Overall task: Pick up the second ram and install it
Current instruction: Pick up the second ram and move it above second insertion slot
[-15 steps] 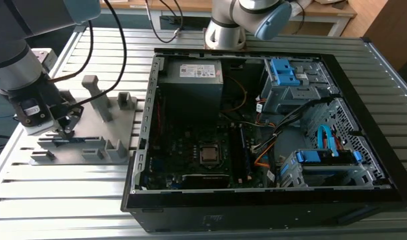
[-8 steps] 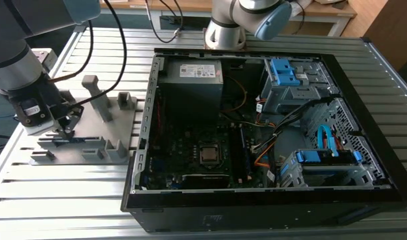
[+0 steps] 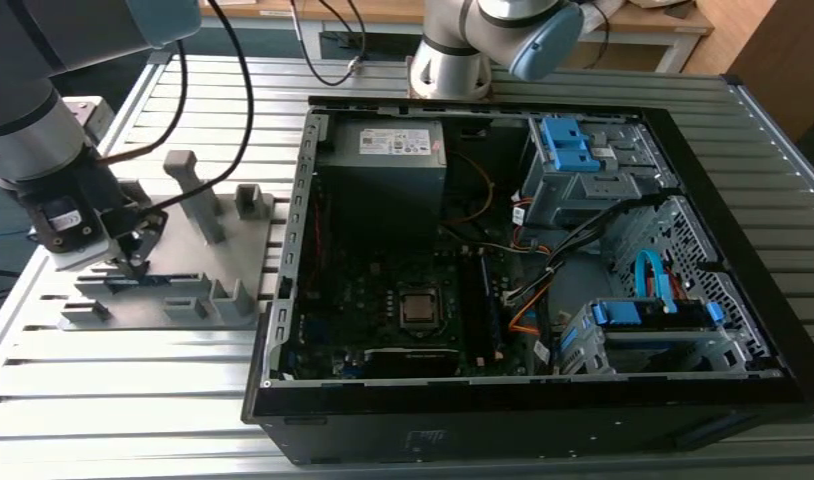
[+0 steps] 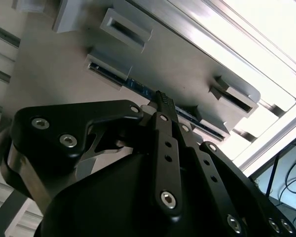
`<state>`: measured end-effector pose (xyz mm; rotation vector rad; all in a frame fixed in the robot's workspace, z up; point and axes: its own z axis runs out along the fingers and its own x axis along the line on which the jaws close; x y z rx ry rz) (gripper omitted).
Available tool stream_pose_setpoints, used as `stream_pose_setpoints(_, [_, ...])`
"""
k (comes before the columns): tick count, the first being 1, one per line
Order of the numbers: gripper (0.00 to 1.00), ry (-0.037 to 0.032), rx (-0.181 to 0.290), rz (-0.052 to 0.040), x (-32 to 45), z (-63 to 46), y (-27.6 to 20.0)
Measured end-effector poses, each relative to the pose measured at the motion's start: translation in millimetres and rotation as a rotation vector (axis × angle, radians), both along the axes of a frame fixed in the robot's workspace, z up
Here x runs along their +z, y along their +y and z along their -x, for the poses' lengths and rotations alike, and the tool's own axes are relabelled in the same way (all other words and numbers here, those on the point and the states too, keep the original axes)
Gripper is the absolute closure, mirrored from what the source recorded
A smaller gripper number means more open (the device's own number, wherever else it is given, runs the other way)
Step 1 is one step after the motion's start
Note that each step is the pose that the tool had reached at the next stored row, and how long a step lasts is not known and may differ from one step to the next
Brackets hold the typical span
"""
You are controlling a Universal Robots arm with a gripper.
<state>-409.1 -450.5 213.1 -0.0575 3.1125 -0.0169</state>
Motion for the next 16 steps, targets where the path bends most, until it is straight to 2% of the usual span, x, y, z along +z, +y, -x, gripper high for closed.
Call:
stream_pose_setpoints(5, [0.9,0.0,0.058,0.0,0.0,0.0,0.0])
stream_pose_setpoints(16, [0.9,0.0001,0.238,0.0,-0.1,0.0,0.0])
